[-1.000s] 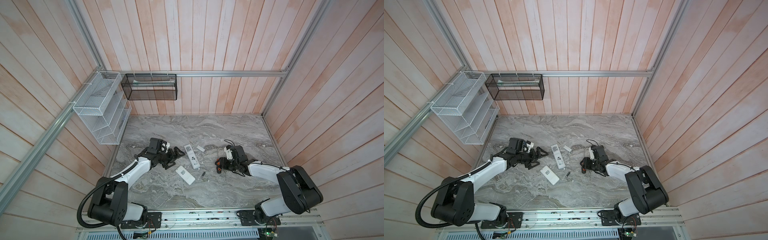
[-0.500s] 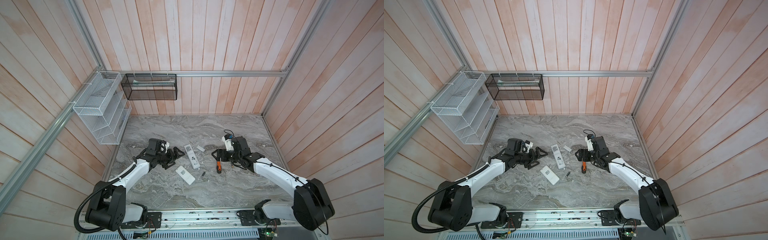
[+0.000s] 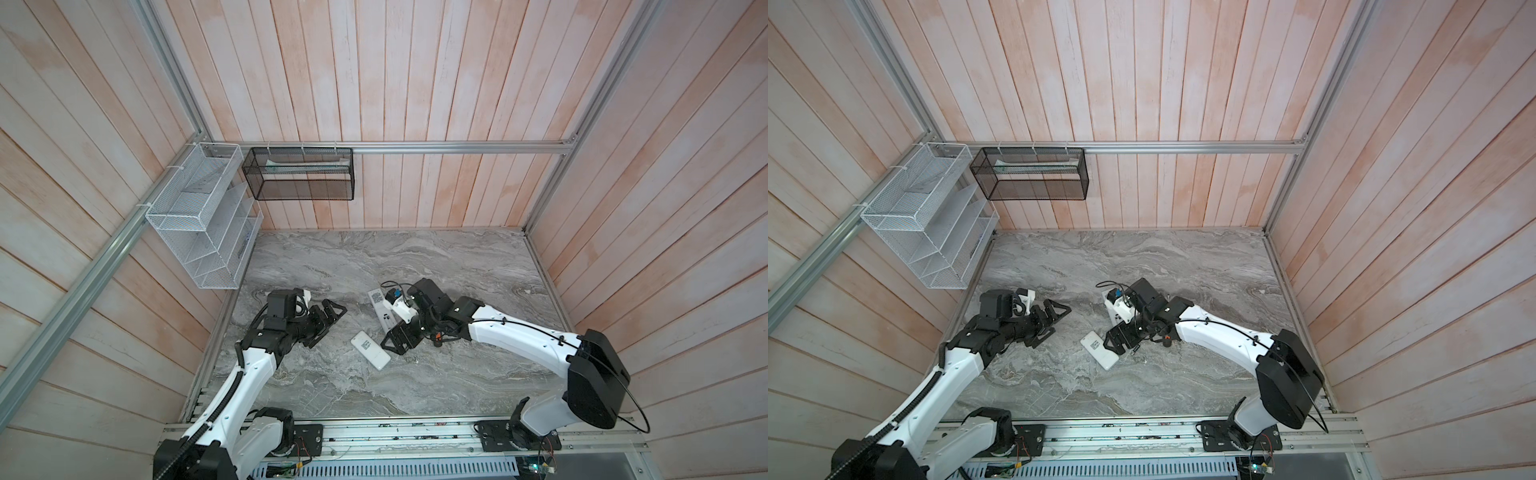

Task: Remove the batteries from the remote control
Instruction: 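Reach the right gripper to the short white remote and grasp it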

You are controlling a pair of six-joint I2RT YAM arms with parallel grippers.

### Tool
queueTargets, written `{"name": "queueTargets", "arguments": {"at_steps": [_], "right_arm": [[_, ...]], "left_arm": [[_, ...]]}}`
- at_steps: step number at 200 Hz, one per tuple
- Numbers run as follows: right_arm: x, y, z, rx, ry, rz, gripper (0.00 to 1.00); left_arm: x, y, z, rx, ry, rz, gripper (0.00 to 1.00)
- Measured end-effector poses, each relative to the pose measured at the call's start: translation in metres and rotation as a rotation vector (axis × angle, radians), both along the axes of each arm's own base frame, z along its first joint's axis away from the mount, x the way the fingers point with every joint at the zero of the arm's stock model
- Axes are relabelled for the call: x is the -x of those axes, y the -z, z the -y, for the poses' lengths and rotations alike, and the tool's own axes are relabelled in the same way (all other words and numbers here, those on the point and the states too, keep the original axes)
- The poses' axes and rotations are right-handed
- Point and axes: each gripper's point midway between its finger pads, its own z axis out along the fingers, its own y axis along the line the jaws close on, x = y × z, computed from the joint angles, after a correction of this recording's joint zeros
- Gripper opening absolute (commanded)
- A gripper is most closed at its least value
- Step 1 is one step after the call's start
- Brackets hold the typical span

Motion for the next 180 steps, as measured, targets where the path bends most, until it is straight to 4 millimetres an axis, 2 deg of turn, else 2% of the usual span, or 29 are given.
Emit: {"name": "queueTargets", "arguments": {"at_steps": [41,69,94,135,180], "right_arm": [[0.019,0.034,-0.016,0.118,-0.071,-0.002,0.96],[0.021,0.054,-0.031,0.19,-0.097,0.021,0.96],[0.018,0.07,-0.039,0.257,-0.104,0.058,0.96],[0.01,0.084,-0.04,0.331,-0.086,0.112,0.95],[0.006,0.098,-0.036,0.378,-0.064,0.125,0.89]], "left_arm": [[0.024,0.023,-0.018,-0.009,-0.111,-0.084,1.0],[0.034,0.032,-0.022,-0.005,-0.145,-0.123,1.0],[0.037,0.033,-0.023,-0.009,-0.157,-0.13,1.0],[0.04,0.035,-0.025,-0.016,-0.163,-0.146,1.0],[0.04,0.034,-0.026,-0.021,-0.167,-0.149,1.0]]}}
